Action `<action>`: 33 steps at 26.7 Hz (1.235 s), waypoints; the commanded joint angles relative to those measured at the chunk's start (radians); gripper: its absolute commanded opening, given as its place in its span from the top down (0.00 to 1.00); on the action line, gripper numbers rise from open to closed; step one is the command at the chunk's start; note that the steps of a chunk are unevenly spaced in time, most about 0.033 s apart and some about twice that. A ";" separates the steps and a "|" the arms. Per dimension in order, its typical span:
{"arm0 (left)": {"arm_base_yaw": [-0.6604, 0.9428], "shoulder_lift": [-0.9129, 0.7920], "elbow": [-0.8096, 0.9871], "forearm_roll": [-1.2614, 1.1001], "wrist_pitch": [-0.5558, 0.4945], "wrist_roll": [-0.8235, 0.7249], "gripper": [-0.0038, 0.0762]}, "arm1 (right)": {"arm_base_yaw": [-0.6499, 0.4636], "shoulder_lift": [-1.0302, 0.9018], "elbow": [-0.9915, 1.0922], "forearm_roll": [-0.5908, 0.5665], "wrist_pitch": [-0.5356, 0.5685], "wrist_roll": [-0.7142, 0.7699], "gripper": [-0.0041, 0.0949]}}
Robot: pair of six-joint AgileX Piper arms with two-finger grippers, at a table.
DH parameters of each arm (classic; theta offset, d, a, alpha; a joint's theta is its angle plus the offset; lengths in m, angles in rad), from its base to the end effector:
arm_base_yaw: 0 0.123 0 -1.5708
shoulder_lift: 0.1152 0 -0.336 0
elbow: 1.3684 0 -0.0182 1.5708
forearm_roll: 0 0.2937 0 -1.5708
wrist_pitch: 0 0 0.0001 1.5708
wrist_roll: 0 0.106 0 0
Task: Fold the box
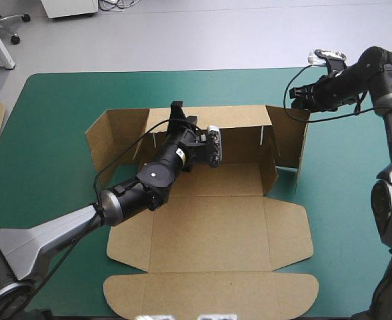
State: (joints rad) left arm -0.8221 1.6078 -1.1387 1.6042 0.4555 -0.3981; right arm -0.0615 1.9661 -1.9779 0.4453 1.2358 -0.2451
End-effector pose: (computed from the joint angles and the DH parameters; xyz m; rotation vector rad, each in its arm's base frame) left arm 0.3195 -0.2753 0.3285 1.4830 1.2820 0.6966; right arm 0.4999 0.0124 0.3768 -0.1680 2.6009 0.5051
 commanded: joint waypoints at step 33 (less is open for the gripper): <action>-0.006 -0.030 0.043 0.159 0.082 -0.210 0.97 | -0.001 -0.550 1.010 0.861 -0.471 -1.128 0.54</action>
State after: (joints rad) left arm -0.8239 1.6171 -1.0812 1.7663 0.5010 -0.5766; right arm -0.0615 1.4649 -0.9838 1.1886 0.7372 -1.2476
